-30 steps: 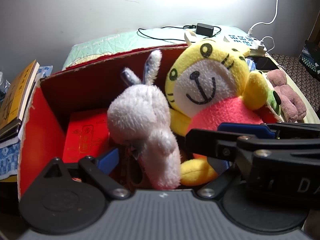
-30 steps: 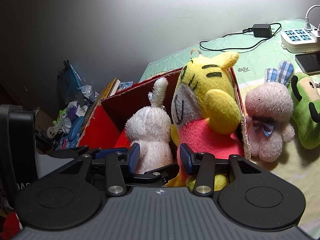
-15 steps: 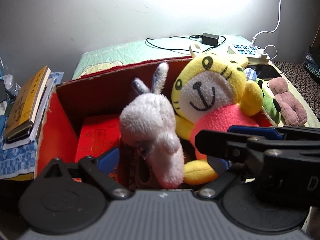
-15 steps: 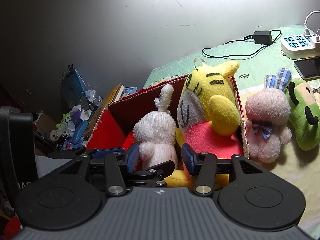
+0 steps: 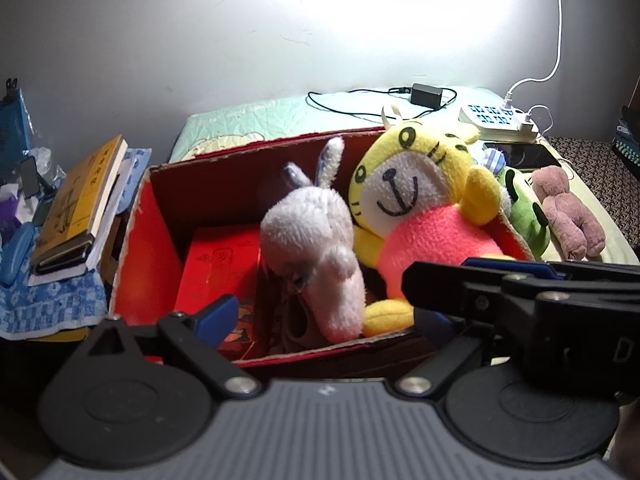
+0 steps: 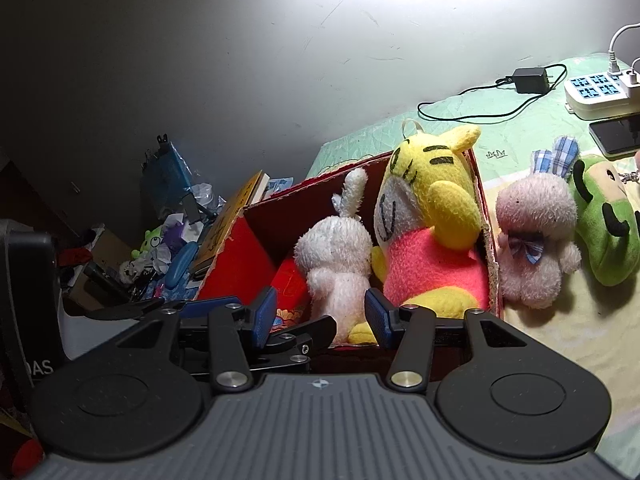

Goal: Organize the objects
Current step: 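Open the right gripper, release the white bunny, and withdraw from the box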

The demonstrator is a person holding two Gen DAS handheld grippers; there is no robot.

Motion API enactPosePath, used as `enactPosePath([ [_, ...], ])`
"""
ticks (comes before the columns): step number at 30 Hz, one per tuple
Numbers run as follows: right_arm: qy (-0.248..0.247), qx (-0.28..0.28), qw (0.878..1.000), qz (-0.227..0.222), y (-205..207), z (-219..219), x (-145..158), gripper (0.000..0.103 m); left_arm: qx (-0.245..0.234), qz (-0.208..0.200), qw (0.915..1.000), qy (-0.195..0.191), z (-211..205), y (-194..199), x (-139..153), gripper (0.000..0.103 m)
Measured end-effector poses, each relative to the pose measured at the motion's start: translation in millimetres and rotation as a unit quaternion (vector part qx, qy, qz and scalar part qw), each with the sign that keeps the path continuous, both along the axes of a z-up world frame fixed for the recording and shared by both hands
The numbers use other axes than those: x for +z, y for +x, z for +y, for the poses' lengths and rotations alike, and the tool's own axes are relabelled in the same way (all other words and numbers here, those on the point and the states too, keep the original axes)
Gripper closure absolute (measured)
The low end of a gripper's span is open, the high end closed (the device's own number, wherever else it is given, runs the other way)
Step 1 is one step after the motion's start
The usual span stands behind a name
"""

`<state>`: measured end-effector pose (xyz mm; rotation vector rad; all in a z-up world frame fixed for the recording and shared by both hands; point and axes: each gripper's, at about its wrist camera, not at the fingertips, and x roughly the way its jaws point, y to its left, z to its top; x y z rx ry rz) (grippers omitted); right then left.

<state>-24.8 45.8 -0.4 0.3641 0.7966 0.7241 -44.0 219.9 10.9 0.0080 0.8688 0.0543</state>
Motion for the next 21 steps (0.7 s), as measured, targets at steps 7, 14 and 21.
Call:
enactPosePath([
  [7, 0.007, 0.022, 1.0, -0.006, -11.4, -4.5, 2.0, 0.051, 0.017, 0.001, 0.9999, -0.002, -5.6, -19.3, 3.6, 0.008],
  [14, 0.006, 0.045, 0.999, 0.003, -16.4, -12.2, -2.6, 0.051, 0.03, 0.014, 0.9995, -0.002, -19.3, -30.7, -0.6, 0.008],
  [21, 0.002, 0.058, 0.998, 0.023, -14.9, -24.8, -10.3, 0.051, 0.031, 0.034, 0.9989, -0.004, -40.9, -32.3, -10.0, 0.008],
])
